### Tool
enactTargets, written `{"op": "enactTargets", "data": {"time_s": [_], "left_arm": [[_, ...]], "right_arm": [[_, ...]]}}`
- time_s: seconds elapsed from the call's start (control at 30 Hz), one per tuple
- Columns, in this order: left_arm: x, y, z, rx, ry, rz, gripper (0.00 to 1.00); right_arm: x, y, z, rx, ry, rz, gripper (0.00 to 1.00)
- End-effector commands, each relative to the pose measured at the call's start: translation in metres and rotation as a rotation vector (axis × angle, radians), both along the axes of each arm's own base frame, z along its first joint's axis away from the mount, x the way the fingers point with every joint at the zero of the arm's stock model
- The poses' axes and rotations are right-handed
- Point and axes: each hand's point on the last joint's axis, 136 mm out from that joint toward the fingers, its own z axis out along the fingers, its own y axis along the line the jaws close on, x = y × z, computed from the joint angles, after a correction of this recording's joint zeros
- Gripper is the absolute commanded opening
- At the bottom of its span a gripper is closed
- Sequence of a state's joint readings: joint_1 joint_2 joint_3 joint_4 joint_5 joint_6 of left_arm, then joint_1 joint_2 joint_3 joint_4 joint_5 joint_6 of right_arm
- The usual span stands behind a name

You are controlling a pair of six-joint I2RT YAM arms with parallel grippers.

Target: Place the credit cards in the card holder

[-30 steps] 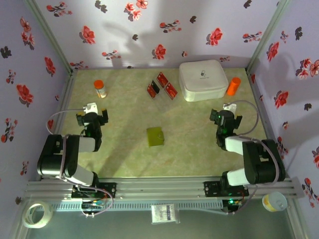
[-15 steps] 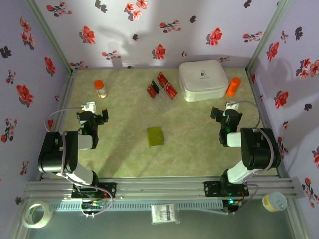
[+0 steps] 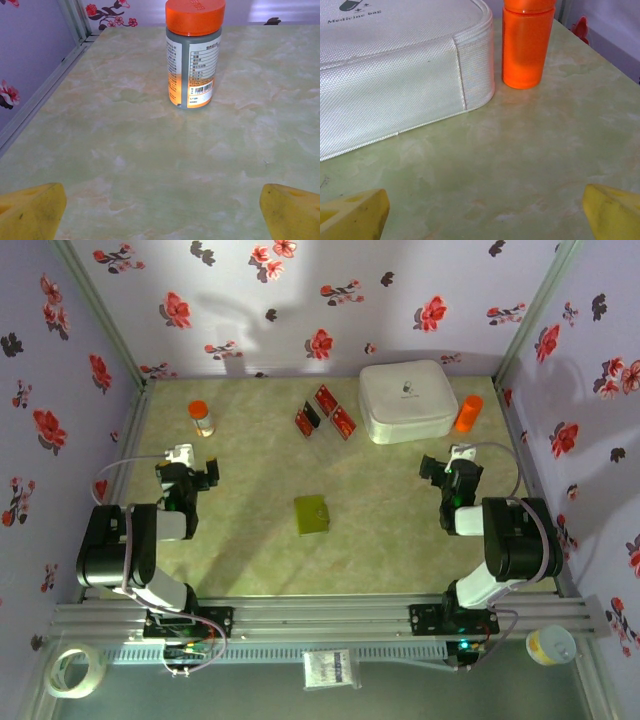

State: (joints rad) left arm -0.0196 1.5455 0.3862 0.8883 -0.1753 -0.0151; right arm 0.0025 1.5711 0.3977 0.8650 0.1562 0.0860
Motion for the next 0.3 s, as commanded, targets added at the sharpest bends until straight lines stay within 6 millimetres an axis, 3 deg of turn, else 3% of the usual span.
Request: {"op": "enactTargets", "data": {"time_s": [0.0,0.27], "left_arm": [[0.0019,-0.0022,0.004,0.011,-0.015,-0.009,1.0],[0.0019,-0.0026,0.004,0.009,-0.015,-0.01,1.0]], "right_arm": [[0.0018,0.0031,0.004,0.004,-0.009,0.01,0.99],[0.0011,0.0041,0.0055,0.006,-0.017,0.016,0.99]]}}
